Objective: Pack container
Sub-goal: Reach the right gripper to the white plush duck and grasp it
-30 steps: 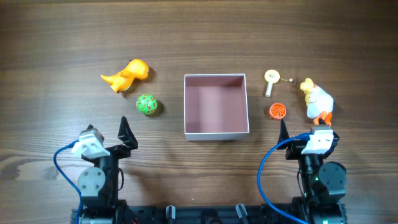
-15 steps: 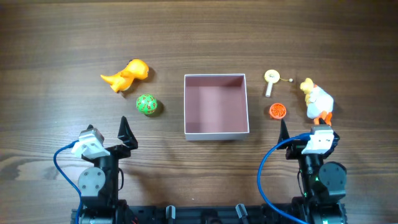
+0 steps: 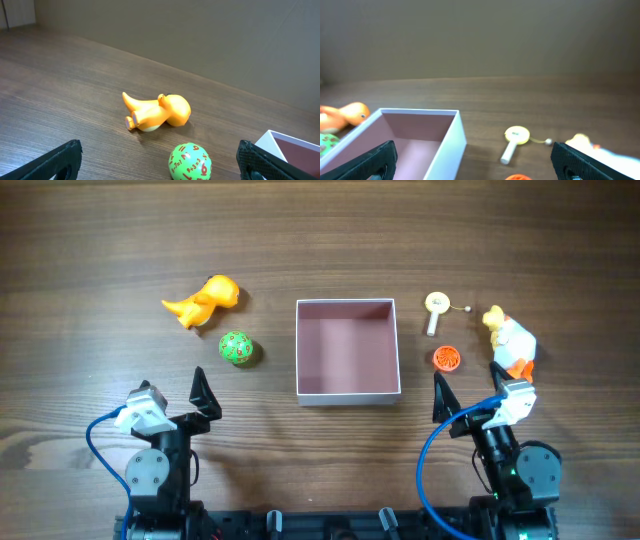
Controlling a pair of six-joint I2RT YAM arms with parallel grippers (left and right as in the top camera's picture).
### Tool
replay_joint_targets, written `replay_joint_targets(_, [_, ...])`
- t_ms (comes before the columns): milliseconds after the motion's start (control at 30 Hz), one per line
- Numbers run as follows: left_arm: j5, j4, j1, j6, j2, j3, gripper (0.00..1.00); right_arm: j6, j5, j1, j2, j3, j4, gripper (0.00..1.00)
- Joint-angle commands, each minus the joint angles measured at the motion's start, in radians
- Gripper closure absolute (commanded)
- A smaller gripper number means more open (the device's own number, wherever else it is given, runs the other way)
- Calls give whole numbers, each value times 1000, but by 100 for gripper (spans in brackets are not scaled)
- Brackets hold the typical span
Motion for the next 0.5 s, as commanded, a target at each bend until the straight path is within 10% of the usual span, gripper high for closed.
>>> replay_joint_targets(0, [16,3,-5,21,-7,-9,0,81,-2,-4,109,105,0,0])
replay_joint_targets(467, [16,3,-5,21,-7,-9,0,-188,61,-4,1111,1139,-660,0])
